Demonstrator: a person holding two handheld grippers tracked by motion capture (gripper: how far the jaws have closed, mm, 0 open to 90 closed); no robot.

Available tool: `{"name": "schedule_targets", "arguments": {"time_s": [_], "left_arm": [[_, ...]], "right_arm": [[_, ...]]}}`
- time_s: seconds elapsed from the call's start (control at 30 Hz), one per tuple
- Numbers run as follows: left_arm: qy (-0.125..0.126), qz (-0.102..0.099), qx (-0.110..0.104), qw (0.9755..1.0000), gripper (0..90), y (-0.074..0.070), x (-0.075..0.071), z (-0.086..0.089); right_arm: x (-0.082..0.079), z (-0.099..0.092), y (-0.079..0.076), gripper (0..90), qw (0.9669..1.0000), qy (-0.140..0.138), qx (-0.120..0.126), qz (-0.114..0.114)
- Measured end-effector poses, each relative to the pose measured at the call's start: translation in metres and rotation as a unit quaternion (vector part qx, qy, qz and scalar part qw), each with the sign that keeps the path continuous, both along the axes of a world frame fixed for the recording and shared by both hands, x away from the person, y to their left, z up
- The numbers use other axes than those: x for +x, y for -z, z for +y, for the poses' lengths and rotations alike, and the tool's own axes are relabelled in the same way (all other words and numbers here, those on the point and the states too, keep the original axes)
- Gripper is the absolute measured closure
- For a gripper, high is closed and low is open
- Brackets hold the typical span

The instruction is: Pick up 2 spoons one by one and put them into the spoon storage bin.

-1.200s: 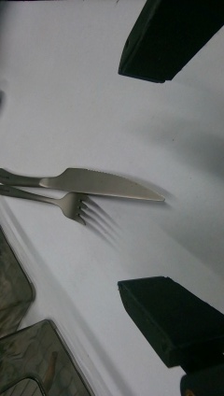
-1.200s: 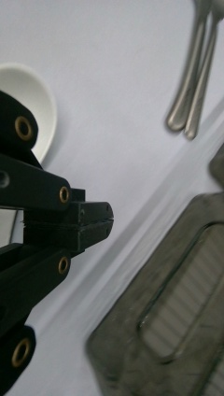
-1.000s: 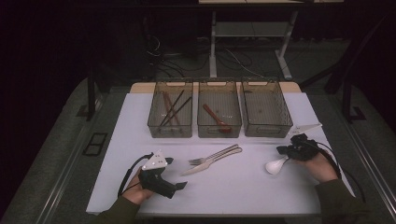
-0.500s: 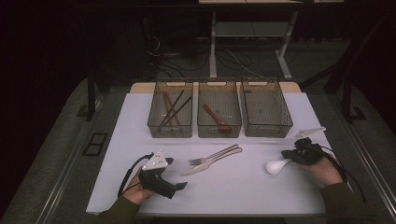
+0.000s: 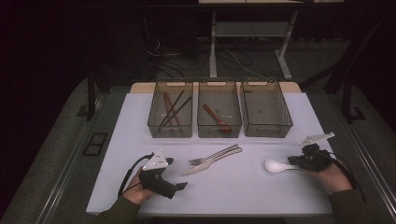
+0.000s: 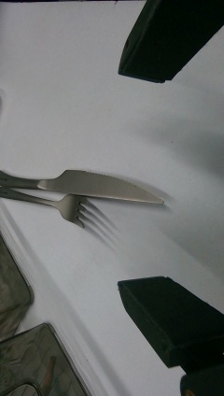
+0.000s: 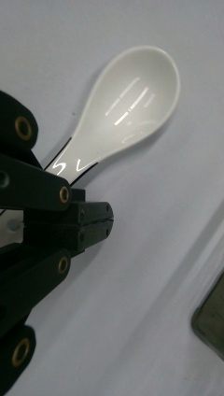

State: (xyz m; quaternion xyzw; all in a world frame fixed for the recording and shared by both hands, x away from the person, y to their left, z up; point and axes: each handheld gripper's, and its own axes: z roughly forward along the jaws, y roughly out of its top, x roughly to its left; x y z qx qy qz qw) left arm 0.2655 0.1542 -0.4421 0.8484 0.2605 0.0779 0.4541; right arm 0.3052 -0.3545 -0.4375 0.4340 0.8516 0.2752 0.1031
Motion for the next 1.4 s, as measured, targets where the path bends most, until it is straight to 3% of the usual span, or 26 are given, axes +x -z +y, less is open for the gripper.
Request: {"name": "schedule_targets", "arguments": {"time_s": [0.2,0.33,0.5,0.7,1.07,1.4], "left_arm": [[0.000,0.001,0.001,1.0000,0.0,0.000,0.000,-0.001],[-0.001,0.001,0.001,1.0000,0.0,0.000,0.000,-0.001],[-0.001,0.001,0.000,1.0000,0.0,0.000,0.000,-0.001],[0.000,0.000,0.000,1.0000,0.0,0.000,0.000,-0.001],[0.001,0.000,0.001,1.0000,0.0,0.000,0.000,0.000],[0.001,0.001,0.001,1.0000,0.0,0.000,0.000,-0.001]], "right_arm": [[-0.006,-0.003,-0.002,86.9,1.0000,0.001,0.007,-0.002],[-0.003,-0.002,-0.009,72.5,0.9984,-0.005,0.056,-0.010],[-0.002,0.012,-0.011,56.6,0.9941,-0.040,0.100,-0.007],[0.000,0.029,-0.004,49.1,0.9939,-0.070,0.085,0.000],[-0.003,0.040,0.003,55.0,0.9931,-0.107,0.045,0.011],[-0.008,0.041,0.000,77.8,0.9889,-0.142,0.043,0.008]]}}
